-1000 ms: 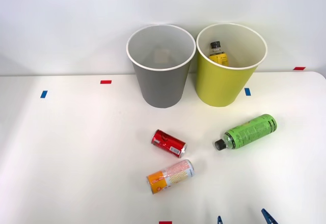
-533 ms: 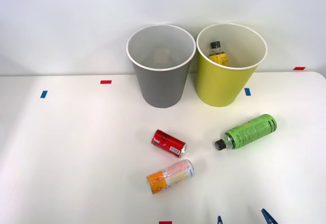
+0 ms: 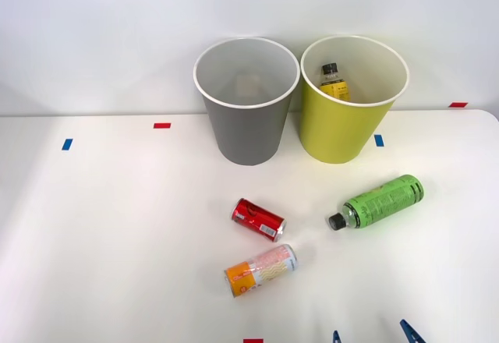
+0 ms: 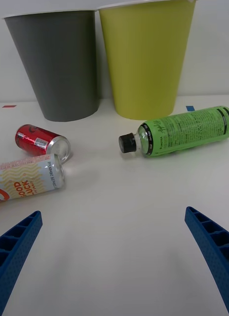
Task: Put cans in the gray bin, plastic bottles in the light green bin
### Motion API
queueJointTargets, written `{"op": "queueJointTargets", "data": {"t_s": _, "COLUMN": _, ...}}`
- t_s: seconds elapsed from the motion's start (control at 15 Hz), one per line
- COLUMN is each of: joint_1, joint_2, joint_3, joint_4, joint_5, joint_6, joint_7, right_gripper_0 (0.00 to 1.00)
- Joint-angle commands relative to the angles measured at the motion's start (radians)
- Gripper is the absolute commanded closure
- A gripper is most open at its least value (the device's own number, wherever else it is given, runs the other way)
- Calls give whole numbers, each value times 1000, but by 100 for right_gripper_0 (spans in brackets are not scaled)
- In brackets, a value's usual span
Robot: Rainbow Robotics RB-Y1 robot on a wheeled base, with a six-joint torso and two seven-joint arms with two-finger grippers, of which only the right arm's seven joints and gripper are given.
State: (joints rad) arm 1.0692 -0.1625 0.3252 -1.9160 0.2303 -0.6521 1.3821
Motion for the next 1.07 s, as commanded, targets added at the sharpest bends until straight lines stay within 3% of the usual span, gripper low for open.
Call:
{"op": "queueJointTargets", "data": {"t_s": 0.07, "joint_1": 0, "joint_2": 0, "joint_3": 0, "joint_4": 0, "joint_5": 0, "joint_6": 0, "joint_7": 0, "right_gripper_0": 0}}
{"op": "queueJointTargets", "data": {"t_s": 1.07, "joint_1": 0, "joint_2": 0, "joint_3": 0, "joint_4": 0, "joint_5": 0, "joint_6": 0, "joint_7": 0, "right_gripper_0": 0}}
